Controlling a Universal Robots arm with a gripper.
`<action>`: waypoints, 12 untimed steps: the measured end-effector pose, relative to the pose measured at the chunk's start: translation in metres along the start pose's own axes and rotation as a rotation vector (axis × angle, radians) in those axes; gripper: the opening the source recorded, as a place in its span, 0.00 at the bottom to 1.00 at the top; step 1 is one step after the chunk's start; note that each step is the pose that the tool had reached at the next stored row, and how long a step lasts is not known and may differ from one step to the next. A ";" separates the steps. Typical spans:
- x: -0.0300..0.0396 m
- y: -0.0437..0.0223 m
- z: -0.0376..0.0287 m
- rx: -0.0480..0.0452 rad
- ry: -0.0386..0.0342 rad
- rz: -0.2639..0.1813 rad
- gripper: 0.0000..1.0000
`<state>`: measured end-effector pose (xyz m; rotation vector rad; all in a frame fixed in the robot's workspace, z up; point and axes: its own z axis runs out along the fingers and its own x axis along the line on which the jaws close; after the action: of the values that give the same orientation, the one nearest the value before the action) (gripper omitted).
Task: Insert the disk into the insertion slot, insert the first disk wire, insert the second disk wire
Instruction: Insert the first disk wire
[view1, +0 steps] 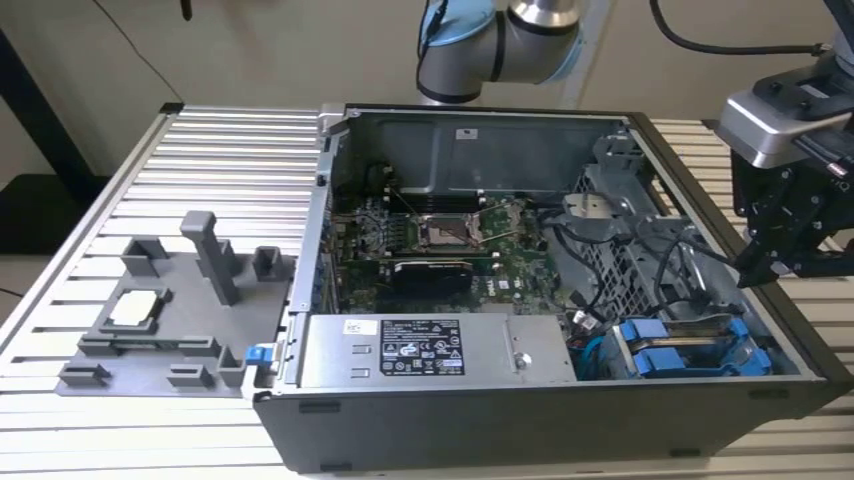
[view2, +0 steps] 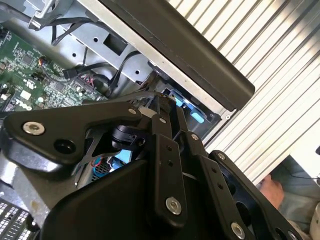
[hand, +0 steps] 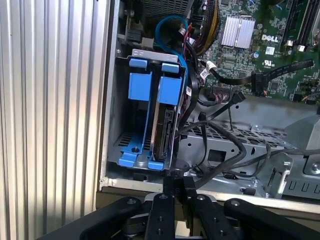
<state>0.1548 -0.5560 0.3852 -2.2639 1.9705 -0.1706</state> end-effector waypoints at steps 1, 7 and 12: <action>0.0000 0.0000 0.0000 0.0000 -0.0001 0.000 0.19; 0.0000 0.0003 0.0016 -0.0352 -0.0043 0.004 0.19; 0.0003 0.0011 0.0056 -0.0560 -0.0040 0.029 0.19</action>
<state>0.1547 -0.5563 0.3795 -2.2664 2.0293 -0.1091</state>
